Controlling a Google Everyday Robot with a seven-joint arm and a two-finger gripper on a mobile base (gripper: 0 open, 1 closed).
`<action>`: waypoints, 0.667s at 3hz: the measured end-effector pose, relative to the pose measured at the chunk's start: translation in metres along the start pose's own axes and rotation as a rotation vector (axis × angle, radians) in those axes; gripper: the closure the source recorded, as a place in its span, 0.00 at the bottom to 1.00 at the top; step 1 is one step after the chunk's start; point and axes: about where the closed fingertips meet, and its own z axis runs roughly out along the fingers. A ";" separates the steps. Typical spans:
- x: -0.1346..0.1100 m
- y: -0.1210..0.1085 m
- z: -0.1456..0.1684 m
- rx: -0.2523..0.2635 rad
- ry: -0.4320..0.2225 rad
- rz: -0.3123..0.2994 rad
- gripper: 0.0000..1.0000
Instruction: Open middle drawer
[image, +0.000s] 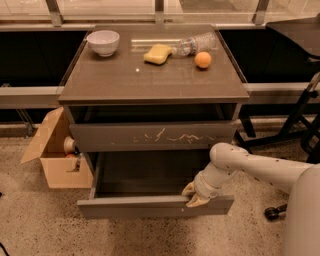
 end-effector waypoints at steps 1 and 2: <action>-0.004 -0.001 -0.002 0.000 0.000 0.000 1.00; -0.018 0.014 0.001 -0.024 -0.030 -0.026 1.00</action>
Offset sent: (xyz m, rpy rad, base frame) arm -0.0459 0.0248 0.0191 0.0718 0.0406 0.0877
